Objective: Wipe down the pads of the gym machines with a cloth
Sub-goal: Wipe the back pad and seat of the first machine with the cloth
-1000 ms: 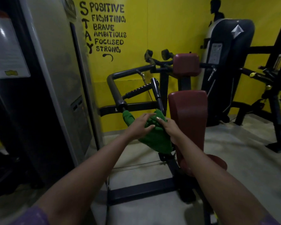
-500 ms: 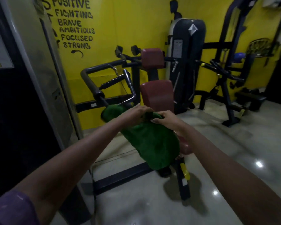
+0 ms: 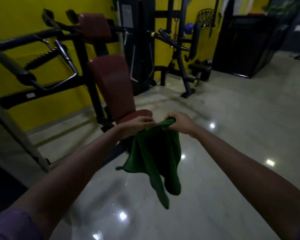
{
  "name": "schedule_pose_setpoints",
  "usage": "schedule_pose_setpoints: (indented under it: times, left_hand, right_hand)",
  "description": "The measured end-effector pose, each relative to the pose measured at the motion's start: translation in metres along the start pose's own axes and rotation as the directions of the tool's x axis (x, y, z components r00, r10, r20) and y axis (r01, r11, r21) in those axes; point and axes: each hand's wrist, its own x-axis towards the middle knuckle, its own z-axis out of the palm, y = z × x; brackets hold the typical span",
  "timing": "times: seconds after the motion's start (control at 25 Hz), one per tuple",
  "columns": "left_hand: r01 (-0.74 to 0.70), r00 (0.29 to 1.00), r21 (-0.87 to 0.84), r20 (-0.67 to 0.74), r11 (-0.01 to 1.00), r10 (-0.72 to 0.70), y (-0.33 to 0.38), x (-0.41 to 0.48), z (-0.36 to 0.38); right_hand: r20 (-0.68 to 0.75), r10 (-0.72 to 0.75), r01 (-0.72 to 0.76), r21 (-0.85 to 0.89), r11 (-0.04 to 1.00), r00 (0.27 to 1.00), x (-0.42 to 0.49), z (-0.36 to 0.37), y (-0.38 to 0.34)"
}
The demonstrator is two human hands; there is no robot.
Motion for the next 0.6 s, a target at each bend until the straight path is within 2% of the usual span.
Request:
schedule_pose_setpoints:
  times: [0.08,0.12,0.24,0.32,0.4,0.48,0.6]
  left_hand:
    - [-0.108,0.993,-0.043,0.035,0.993,0.109,0.006,0.023,0.013]
    - [-0.171,0.984,-0.023,0.034,0.985,0.172,0.01,0.034,0.018]
    - [-0.288,0.957,0.157,0.065,0.945,0.282,0.023,0.067,0.028]
    - [-0.317,0.948,0.299,0.102,0.9,0.301,0.024,0.09,0.023]
    - [-0.293,0.956,0.487,0.148,0.823,0.253,0.021,0.11,0.018]
    - [-0.275,0.961,0.671,0.204,0.689,0.185,0.016,0.127,0.021]
    - [-0.116,0.989,0.853,0.144,0.51,-0.015,0.003,0.141,0.036]
  right_hand:
    - [0.005,0.057,-0.057,0.036,0.998,0.998,-0.003,-0.011,0.03]
    - [0.059,0.082,-0.085,0.063,0.994,0.995,-0.004,-0.015,0.044]
    - [0.277,0.137,-0.197,0.2,0.96,0.951,-0.001,-0.026,0.086]
    - [0.331,0.11,-0.213,0.29,0.933,0.937,0.006,-0.031,0.115]
    - [0.285,0.071,-0.18,0.377,0.909,0.956,0.016,-0.033,0.14]
    - [0.175,0.074,-0.134,0.359,0.924,0.982,0.032,-0.035,0.157]
    - [0.032,0.038,-0.045,0.305,0.951,0.999,0.055,-0.039,0.17]
